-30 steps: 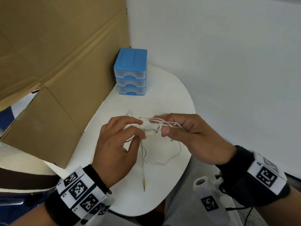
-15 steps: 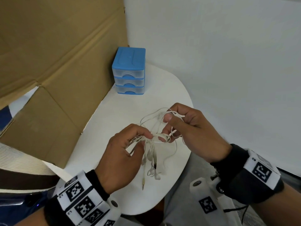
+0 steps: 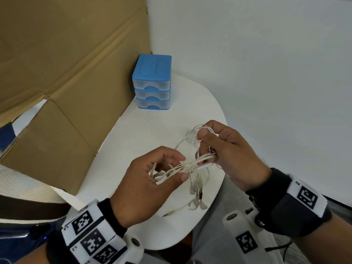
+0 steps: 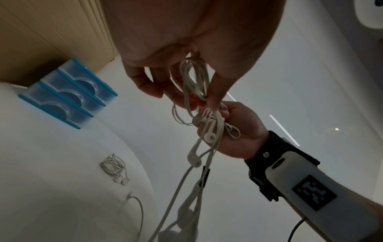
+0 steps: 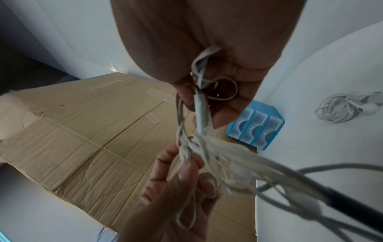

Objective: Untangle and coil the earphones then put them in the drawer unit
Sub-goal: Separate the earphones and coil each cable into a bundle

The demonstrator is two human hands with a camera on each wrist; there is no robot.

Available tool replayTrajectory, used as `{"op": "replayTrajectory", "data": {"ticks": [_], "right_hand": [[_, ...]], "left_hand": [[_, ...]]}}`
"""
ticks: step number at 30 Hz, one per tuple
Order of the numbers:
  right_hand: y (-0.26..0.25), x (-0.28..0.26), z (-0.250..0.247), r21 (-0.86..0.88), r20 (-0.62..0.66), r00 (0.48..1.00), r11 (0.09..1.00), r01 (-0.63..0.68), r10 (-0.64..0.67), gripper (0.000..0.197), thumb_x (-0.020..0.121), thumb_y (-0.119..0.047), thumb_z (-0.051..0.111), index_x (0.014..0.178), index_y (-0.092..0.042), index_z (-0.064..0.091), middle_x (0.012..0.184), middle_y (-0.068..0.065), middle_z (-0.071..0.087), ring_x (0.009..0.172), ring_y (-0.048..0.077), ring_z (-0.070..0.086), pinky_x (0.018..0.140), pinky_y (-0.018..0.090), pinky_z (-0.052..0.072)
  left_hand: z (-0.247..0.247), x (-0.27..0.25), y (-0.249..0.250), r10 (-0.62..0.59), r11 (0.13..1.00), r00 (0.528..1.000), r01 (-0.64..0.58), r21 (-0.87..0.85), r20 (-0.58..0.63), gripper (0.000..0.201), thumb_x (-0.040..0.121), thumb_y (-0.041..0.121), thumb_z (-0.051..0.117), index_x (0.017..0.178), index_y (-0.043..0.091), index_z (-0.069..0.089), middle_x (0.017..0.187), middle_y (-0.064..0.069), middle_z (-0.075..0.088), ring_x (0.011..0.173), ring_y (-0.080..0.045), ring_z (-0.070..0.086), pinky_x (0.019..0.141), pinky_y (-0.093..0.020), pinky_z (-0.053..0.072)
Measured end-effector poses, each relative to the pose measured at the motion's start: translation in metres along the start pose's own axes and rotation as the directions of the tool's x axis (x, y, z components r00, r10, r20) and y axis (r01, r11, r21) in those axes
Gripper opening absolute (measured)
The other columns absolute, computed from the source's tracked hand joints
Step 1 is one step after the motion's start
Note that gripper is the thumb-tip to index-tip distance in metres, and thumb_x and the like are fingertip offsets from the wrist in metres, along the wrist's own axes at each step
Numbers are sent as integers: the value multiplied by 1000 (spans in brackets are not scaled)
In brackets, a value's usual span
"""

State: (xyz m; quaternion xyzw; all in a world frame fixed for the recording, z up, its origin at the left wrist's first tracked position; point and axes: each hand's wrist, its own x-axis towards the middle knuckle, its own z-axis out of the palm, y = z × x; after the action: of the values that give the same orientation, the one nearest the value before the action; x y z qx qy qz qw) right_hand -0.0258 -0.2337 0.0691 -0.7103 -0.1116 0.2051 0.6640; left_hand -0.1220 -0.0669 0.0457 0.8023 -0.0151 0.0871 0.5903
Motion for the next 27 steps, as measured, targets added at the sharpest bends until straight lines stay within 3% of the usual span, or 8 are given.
{"op": "replayTrajectory", "data": {"ticks": [4,10,14,17,19,21,24,27], "right_hand": [[-1,0,1,144,29,998,988,-52,49,19,101,-15,46,84,-9,53,48,9,45,50,22,56,54,28,49],[-1,-2,6,199,42,988,968,-152,146,19,102,-22,46,86,-13,52,47,5,45,55,24,66,52,29,53],[3,-4,9,187,12,988,970,-156,157,19,102,-21,47,86,-13,52,48,5,44,53,21,65,47,28,52],[11,-5,15,120,-32,991,985,-124,129,21,100,-19,50,81,-14,55,49,6,49,45,16,60,45,26,49],[17,-6,18,55,-77,992,994,-94,98,25,99,-19,52,75,-18,57,50,6,47,41,17,55,45,25,44],[20,-5,18,0,-132,988,997,-80,79,29,99,-21,53,71,-23,58,50,3,42,40,17,51,45,25,43],[20,-5,17,-71,-212,977,997,-24,9,24,100,-20,51,78,-12,56,52,10,37,37,17,40,40,26,43],[22,-6,20,-106,-234,971,994,26,-51,22,100,-20,51,85,-5,55,51,12,37,39,20,37,39,26,41]], "left_hand": [[0,3,-3,-38,993,988,21,-115,-147,37,76,1,77,92,27,56,80,-2,72,73,-17,69,73,-29,55],[-3,4,-7,28,998,992,-21,56,-122,19,75,11,80,86,26,74,90,8,70,72,-9,63,65,-9,41],[-2,6,-8,-53,994,993,63,93,-105,14,70,34,79,84,34,77,102,18,67,98,-3,63,75,-6,40],[-5,8,-10,-89,961,994,102,258,-63,17,68,52,72,80,41,75,116,28,56,120,1,46,96,-19,39],[-7,8,-9,-88,920,995,96,380,-40,15,71,54,71,77,41,74,122,31,49,124,4,36,100,-31,41],[-7,5,-7,-16,874,999,33,485,-39,16,75,55,70,75,39,72,120,27,47,122,0,35,97,-38,42],[-5,3,1,120,806,992,-82,586,-26,22,79,54,60,74,34,67,99,20,51,97,-7,46,83,-30,39],[-2,3,6,125,871,992,-104,480,-13,15,78,41,63,68,29,62,78,18,63,76,-4,57,70,-24,46]]}}
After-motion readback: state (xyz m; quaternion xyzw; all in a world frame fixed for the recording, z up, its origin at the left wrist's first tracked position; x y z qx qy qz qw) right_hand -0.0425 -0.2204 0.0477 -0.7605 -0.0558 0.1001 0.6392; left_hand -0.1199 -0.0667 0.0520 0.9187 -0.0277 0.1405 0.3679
